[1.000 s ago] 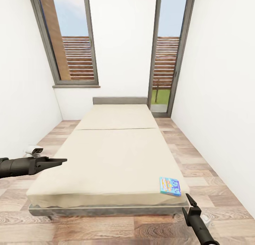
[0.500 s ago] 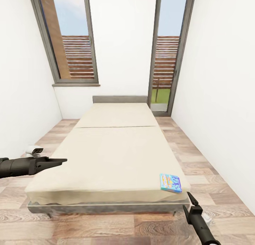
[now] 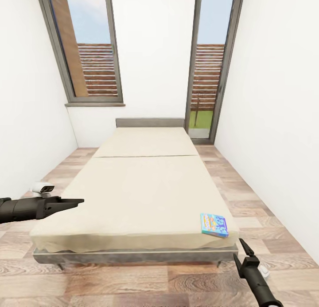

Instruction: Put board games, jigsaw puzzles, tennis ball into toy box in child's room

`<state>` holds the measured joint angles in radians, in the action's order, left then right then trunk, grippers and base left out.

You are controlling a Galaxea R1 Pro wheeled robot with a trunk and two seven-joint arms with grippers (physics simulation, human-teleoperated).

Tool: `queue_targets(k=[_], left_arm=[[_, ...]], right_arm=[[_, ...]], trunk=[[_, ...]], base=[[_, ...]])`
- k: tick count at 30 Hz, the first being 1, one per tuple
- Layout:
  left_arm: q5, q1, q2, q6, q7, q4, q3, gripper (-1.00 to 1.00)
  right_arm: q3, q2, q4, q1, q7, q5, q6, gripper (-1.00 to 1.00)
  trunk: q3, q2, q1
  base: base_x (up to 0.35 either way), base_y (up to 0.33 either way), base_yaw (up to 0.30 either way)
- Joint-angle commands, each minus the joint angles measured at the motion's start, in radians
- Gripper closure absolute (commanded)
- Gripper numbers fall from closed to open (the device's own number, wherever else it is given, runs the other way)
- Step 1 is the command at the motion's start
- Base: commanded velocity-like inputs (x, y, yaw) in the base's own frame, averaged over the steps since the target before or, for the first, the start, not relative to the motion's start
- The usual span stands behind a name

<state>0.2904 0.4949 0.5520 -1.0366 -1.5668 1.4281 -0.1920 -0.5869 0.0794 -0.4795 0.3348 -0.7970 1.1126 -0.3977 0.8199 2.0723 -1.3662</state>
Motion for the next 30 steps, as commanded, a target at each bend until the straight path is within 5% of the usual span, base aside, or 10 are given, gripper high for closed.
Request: queue_targets(k=[1, 30], left_arm=[[0.000, 0.001, 0.000, -0.011, -0.004, 0.000, 0.000, -1.00], [0.020, -0.001, 0.000, -0.011, -0.004, 0.000, -0.001, -1.00]], right_arm=[[-0.001, 0.005, 0.000, 0.001, 0.000, 0.006, -0.021, -1.00], [-0.002, 0.014, -0.003, 0.000, -0.023, 0.011, -0.054, -1.00]], trunk=[[0.004, 0.008, -0.004], [0.007, 0.015, -0.008]], base=[[0.000, 0.000, 0.000], [0.000, 0.000, 0.000]])
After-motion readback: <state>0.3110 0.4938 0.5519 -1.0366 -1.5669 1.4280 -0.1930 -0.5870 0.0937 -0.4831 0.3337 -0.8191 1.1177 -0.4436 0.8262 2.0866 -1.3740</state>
